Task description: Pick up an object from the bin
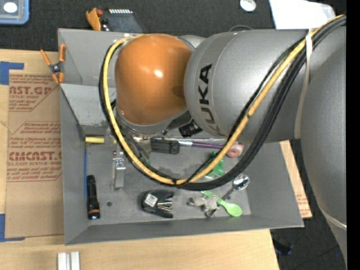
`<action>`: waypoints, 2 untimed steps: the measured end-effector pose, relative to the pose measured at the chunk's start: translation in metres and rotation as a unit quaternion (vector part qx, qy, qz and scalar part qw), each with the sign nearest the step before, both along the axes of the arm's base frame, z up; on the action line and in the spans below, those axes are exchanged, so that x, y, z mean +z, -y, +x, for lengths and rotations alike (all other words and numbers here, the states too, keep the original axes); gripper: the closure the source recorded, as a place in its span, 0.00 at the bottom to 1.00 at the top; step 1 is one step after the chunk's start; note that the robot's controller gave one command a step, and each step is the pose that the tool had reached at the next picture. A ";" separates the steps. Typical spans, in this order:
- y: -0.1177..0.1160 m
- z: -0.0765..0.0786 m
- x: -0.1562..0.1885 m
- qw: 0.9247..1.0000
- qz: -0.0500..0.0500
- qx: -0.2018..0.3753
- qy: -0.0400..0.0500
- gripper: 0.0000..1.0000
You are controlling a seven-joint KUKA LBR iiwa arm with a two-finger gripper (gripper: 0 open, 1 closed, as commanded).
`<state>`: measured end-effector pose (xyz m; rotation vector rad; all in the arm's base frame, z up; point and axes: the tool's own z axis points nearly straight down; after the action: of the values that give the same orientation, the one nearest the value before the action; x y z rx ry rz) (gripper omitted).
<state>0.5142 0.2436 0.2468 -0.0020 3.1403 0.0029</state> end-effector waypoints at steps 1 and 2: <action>-0.002 0.009 -0.050 0.992 0.001 0.124 0.004 0.00; 0.083 0.020 -0.076 0.984 0.001 0.177 0.001 0.00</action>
Offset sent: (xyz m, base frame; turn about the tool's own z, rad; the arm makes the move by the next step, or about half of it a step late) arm 0.0323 -0.1605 -0.0868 -0.3185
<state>0.5343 0.1601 0.1704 -0.5567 3.0882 0.0051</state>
